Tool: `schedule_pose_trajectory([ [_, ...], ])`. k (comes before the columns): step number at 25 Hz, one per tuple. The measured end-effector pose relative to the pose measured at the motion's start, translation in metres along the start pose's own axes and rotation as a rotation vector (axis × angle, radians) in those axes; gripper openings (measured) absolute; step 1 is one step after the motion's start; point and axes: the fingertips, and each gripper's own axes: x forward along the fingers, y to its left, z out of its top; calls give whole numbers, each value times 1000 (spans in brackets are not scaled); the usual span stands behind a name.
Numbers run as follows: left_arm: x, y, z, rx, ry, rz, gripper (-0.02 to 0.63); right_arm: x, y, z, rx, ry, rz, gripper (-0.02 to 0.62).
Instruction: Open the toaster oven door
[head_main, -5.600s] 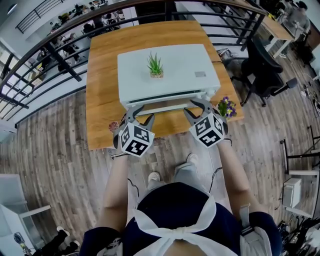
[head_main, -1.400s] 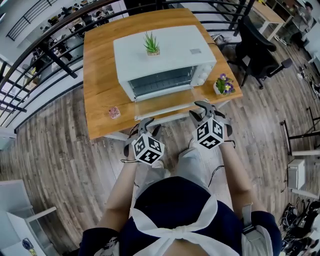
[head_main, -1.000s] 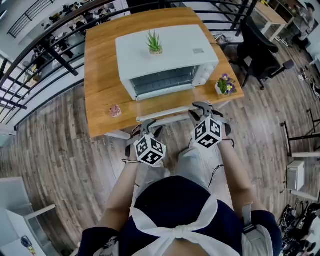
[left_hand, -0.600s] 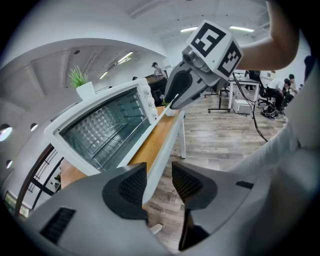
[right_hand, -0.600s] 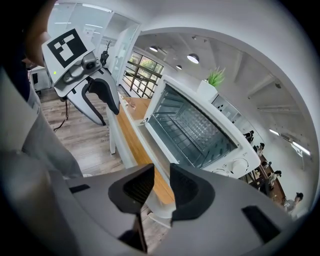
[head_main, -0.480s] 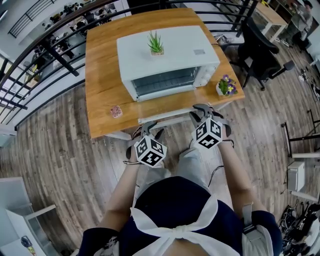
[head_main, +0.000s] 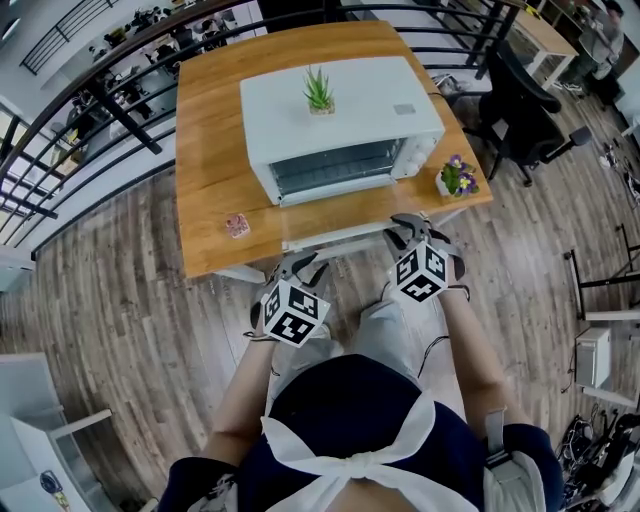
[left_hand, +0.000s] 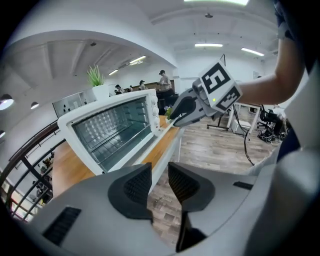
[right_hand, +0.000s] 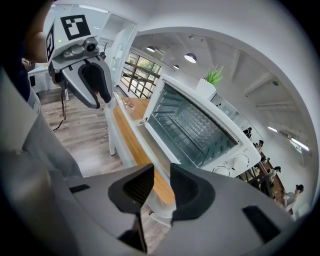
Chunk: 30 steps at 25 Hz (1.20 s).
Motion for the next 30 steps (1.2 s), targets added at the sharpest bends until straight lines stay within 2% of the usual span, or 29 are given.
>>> schedule_pose_trajectory([
  [9,-24,25,15,-130,-96,23,77,1,6,-5,16,10,2,107],
  [19,-24,37,12,-165,-107,33,40,3,16,-13,19,36,14,109],
  [30,-21,39,8,-180,-106,30,35,5,25,-20,14,61,11,109],
])
